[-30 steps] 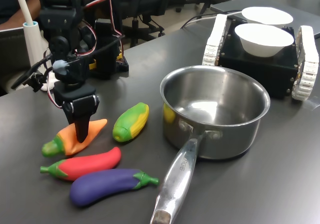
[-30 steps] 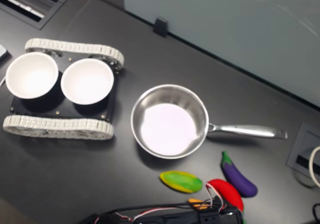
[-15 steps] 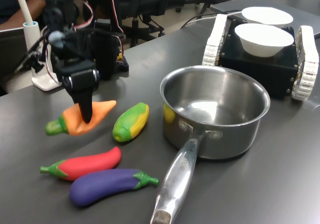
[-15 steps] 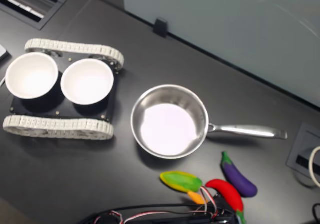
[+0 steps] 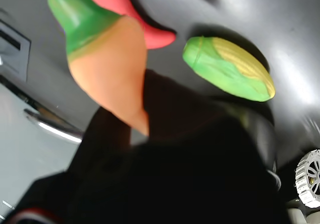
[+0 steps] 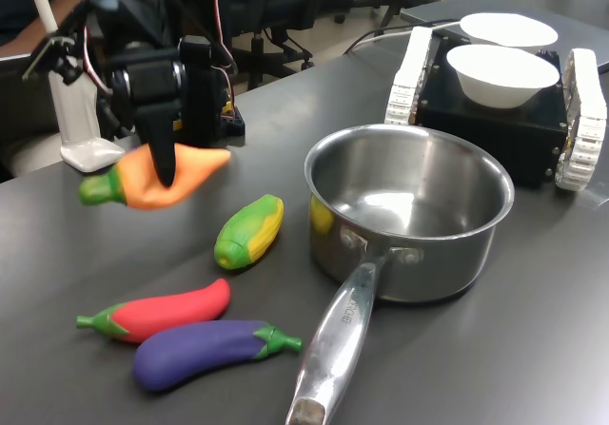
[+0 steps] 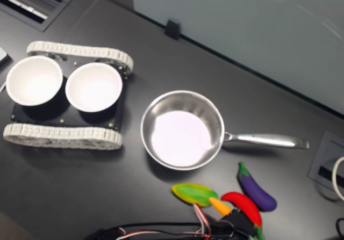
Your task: Pick up the carrot and place them in the pan
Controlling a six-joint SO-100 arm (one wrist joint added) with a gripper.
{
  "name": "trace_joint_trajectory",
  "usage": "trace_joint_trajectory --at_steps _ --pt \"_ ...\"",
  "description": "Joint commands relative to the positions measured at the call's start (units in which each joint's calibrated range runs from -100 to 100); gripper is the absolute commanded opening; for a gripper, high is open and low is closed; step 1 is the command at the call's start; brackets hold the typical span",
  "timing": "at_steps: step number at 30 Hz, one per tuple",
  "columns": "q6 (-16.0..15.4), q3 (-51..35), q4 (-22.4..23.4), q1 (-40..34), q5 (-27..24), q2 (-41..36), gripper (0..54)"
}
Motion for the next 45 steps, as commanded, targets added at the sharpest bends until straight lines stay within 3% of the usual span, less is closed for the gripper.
trace_joint_trajectory --at_steps 1,12,31,37,45 --pt "-3.81 -7.96 0.59 1.94 -1.86 -9.16 0.0" --pt "-6.92 -9.23 -0.51 -0.69 -6.11 -18.94 0.0" --pt "-6.75 6.22 -15.95 -11.13 -13.72 -33.79 0.0" --pt "-5.58 8.94 -19.11 -17.09 -16.07 -37.33 0.0" --pt "-0.53 17.39 -24.82 -27.87 -17.83 -42.65 0.0"
